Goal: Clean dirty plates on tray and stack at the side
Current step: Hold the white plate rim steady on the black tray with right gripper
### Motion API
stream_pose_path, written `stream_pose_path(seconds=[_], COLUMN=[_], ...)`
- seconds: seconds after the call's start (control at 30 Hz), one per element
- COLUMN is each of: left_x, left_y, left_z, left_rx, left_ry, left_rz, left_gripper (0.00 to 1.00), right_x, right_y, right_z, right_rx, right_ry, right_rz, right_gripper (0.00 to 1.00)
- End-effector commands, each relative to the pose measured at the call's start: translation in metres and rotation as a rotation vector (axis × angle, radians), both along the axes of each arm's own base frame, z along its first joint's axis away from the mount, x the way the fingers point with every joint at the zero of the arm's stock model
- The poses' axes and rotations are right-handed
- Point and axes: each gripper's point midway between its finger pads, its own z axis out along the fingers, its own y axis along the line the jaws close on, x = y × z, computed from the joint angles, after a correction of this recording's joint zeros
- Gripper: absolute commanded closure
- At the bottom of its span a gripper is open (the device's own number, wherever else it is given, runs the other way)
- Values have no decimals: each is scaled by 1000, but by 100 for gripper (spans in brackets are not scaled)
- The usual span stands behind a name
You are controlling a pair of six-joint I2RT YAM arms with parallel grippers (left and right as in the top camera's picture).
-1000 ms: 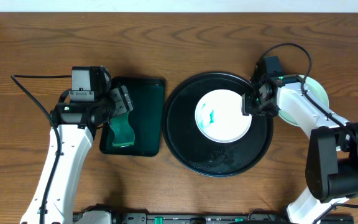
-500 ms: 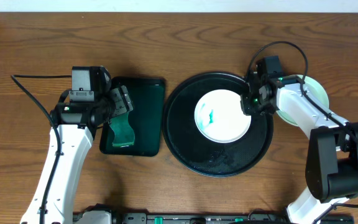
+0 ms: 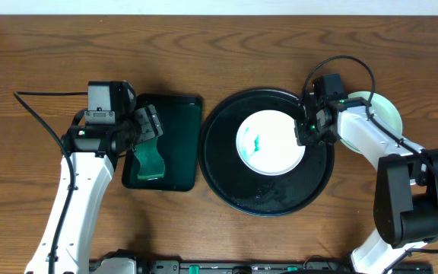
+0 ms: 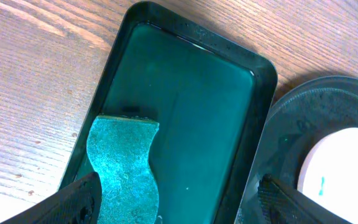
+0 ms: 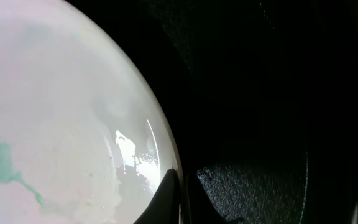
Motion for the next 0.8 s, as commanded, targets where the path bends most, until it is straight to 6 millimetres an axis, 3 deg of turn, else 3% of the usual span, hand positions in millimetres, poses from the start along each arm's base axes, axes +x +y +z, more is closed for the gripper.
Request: stream_pose_path(seconds=[0.0,0.27,0.37,0.53,0.77], left_x=[4,4,4,4,4], left_y=[0,0,0,0,0], left_z=[8,8,8,8,8], left_rx=[0,0,0,0,0], left_ry=[-21,-21,-21,-21,-21], left_rz=[-3,-3,-3,-3,-3], left_gripper=[19,19,19,19,19], right_x=[-9,-19,-17,-11,-5], right_y=[6,7,7,8,9], right_z=[-4,-4,-3,0,1], right_rx=[3,23,28,32,37], right_ry=[40,91,84,62,41], right_rz=[-35,-62,-63,-62,-62], right_gripper=[99,99,99,88,89])
